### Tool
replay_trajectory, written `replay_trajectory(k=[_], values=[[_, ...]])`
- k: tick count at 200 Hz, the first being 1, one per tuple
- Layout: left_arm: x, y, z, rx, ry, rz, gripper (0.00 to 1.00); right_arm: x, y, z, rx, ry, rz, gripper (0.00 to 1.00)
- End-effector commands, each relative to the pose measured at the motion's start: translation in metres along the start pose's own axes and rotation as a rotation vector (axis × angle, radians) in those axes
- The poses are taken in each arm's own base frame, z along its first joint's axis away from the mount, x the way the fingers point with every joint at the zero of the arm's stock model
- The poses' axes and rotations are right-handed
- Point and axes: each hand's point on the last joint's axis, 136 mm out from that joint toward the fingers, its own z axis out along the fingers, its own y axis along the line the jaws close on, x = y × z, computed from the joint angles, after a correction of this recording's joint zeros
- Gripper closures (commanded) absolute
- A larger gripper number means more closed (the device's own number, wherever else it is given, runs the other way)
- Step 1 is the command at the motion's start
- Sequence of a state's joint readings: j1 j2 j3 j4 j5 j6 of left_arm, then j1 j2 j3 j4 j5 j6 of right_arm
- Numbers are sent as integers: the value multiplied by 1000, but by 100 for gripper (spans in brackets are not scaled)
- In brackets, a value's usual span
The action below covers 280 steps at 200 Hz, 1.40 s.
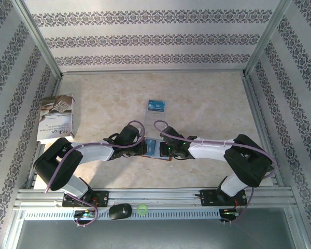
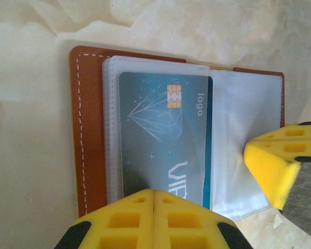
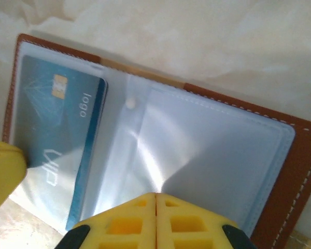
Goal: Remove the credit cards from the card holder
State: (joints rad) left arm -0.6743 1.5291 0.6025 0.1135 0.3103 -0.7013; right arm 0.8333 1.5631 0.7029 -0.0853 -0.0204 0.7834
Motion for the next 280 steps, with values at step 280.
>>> replay_trajectory(k=[280], values=[[4, 24, -12, -153, 5, 87, 84, 7, 17, 8, -83, 117, 131, 77]])
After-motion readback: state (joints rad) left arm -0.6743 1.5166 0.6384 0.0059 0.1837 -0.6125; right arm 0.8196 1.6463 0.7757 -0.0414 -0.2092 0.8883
